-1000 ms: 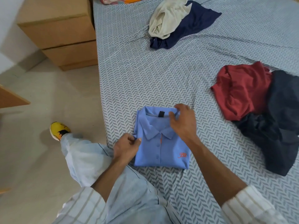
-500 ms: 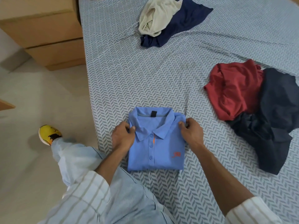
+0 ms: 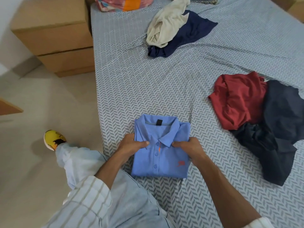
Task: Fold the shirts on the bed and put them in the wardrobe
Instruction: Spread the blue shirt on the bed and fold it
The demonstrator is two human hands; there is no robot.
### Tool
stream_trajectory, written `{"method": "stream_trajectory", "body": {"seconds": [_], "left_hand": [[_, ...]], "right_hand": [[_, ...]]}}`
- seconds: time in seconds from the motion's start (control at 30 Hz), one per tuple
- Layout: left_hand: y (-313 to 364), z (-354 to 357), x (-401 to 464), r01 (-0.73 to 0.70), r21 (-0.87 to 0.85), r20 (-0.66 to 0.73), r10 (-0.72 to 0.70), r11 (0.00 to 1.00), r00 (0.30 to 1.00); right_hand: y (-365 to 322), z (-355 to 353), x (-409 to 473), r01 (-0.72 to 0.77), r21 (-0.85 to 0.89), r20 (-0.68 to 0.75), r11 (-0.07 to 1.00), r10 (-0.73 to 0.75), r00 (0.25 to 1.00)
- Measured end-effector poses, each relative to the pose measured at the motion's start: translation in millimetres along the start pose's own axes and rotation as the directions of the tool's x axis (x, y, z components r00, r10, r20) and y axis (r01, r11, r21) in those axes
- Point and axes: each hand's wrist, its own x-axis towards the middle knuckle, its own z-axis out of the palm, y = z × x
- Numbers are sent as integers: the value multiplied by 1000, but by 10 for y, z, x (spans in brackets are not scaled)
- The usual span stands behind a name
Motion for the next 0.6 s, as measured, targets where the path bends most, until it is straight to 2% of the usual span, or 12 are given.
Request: {"method": "stream_trajectory", "body": {"seconds": [0.07,0.17,0.33,0.47,0.6], "left_hand": [[17,-7,-118,-13,-174,33,19,985,999],[34,-67,-307,-27,-411,53,53,911,997],[58,-324,-713,-168,-496,13,201,852,980],[51,-543,-996,-211,-528,9,254,823,967],[9,-758,-1246,-287,-568,-66,305,771,950]], "right_hand": [[-48,-30,-93,58,142,84,988,-70,994],[-121,-47,-269,138,302,227,943,-212,950],[-312,33,-508,244,333,336,911,-356,872],[-506,137,-627,234,332,407,914,-363,838],[-696,255,-830,269,329,535,905,-413,737]]}}
